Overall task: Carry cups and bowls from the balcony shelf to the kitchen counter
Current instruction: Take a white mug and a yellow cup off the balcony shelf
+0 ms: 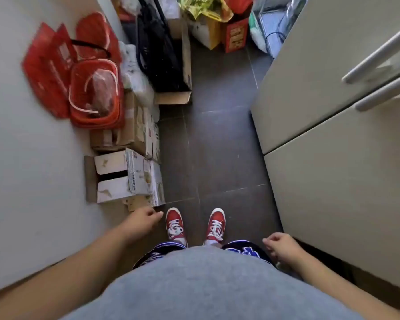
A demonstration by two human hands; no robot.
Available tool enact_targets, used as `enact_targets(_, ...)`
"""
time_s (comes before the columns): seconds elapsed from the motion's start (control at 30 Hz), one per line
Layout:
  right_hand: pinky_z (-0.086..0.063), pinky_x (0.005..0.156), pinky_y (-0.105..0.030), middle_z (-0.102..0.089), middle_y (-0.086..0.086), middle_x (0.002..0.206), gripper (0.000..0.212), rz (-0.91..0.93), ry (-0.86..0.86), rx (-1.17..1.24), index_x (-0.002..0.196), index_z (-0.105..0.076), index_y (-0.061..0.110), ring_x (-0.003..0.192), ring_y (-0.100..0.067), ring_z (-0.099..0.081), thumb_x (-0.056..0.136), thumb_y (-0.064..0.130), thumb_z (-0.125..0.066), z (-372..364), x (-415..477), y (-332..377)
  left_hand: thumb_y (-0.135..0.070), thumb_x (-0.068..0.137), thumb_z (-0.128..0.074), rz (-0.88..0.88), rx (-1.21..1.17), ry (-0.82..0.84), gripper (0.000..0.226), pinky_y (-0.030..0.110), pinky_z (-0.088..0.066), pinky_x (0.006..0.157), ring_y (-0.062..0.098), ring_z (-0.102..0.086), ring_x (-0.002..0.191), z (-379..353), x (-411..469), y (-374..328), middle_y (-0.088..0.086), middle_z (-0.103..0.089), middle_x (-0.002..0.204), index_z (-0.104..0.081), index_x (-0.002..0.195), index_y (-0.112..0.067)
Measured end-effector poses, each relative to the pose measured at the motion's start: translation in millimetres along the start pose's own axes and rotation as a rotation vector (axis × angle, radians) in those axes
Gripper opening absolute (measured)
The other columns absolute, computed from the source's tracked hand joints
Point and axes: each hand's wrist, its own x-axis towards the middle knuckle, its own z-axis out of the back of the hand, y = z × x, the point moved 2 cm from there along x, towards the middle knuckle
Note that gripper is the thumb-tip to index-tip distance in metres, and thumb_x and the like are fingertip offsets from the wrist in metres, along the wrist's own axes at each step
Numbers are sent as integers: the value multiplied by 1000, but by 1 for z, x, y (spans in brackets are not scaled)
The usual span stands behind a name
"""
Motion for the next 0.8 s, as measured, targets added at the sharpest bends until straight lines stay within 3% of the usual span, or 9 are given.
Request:
enact_targets(0.1,-36,42,-20,-58,-2,51,23,-14,0,-38,70,-63,7,40,-15,-48,87,20,-68,10,6,16,-48,93,-55,-35,45,-15,27,35,-57,75,15,-66,82,1,-4,-12,0,-71,87,-66,87,-24)
enact_targets(0.17,-39,47,-23,-60,-4,57,22,5,12,-33,72,-62,7,47,-18,-50,88,21,-68,20,12,44,-46,93,-55,-19,29,-22,28,37,-56,76,16,-66,81,6,-8,-17,1,-70,86,-66,87,-21)
enact_targets(0.43,-39,49,-22,-63,-7,70,19,181,-2,-79,80,-64,9,54,-18,-52,91,23,-63,44,47,212,-39,95,-56,134,-2,-14,24,33,-55,81,16,-64,86,49,16,3,2,-67,93,-67,95,-18)
enact_targets(0.63,-37,39,-15,-61,-6,71,18,244,-28,-96,77,-62,11,53,-14,-52,93,21,-62,47,76,337,-36,95,-57,156,-58,8,18,21,-44,58,8,-59,70,117,75,-5,-5,-65,80,-60,83,-23)
enact_targets(0.7,-37,40,-16,-62,-7,72,17,238,-37,-92,79,-63,10,53,-15,-52,92,20,-63,54,79,364,-37,94,-57,153,-56,9,21,26,-48,62,12,-60,72,147,97,-21,-2,-66,80,-60,82,-21)
enact_targets(0.8,-38,44,-19,-63,-8,74,16,206,-61,-76,82,-63,8,54,-16,-52,92,20,-63,70,85,386,-36,94,-57,126,-53,3,25,41,-57,78,21,-66,78,195,130,-59,8,-71,85,-64,82,-15)
